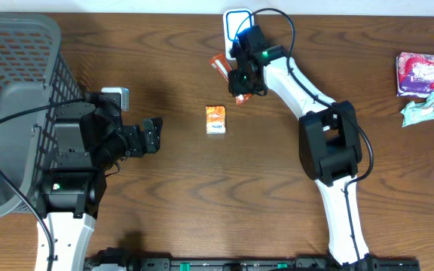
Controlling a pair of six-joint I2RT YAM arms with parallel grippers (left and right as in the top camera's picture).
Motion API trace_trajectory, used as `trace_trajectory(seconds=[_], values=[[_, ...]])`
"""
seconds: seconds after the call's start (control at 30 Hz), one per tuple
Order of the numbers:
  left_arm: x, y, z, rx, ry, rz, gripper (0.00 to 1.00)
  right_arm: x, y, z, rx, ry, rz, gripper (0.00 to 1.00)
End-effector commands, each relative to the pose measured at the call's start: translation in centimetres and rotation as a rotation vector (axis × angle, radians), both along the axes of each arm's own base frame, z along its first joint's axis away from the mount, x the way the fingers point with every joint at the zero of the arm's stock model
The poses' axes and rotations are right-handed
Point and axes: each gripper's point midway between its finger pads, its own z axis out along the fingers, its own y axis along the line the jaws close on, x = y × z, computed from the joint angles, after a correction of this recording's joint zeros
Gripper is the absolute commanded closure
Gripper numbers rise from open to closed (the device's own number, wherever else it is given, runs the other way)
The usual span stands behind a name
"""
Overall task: Scan the item barcode
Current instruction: 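Move the right gripper back over the orange-red snack bar, then grasp the orange-red snack bar with the right gripper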
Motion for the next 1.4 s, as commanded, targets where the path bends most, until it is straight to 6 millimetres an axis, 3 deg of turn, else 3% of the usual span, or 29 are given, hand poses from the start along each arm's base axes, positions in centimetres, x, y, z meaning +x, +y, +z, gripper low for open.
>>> trace_trajectory(seconds=[0.0,0.27,0.4,0.53,0.63,0.7,0.73,0.77,0.87,1.17,1.37], values=[[0.0,0.0,-0.3,0.006,0.003,-0.009,0.03,-2.2,-0.5,-0.7,-0.03,0.084,0.001,0.56],[0.0,0.0,-0.3,0.006,0.003,-0.009,0.03,-6.6,-1.2,-0.9,-0.101,0.233,0.064,0.87],[0.0,0.0,-0.3,0.006,0.003,-0.009,0.03,-8.4,-2.0,-0.5,-0.129,0.304,0.064,0.9],[0.0,0.0,-0.3,0.006,0.003,-0.009,0.03,-9.5,-2.6,1.4,-0.144,0.328,0.064,0.89],[0.0,0.0,-0.3,0.006,0.003,-0.009,0.03,-9.8,-2.8,3.6,-0.14,0.306,0.064,0.82],[0.0,0.0,-0.3,0.006,0.003,-0.009,0.03,-9.7,-2.9,5.0,-0.139,0.276,0.07,0.67],[0.0,0.0,-0.3,0.006,0.003,-0.009,0.03,-9.6,-3.0,5.7,-0.14,0.26,0.075,0.5],[0.0,0.0,-0.3,0.006,0.003,-0.009,0.03,-9.4,-3.1,6.2,-0.148,0.241,0.077,0.41],[0.0,0.0,-0.3,0.006,0.003,-0.009,0.03,-8.4,-3.7,7.0,-0.181,0.18,0.064,0.39],[0.0,0.0,-0.3,0.006,0.003,-0.009,0.03,-5.8,-2.2,7.1,-0.142,0.069,0.065,0.36],[0.0,0.0,-0.3,0.006,0.003,-0.009,0.03,-5.1,-2.3,7.1,-0.143,0.045,0.057,0.36]])
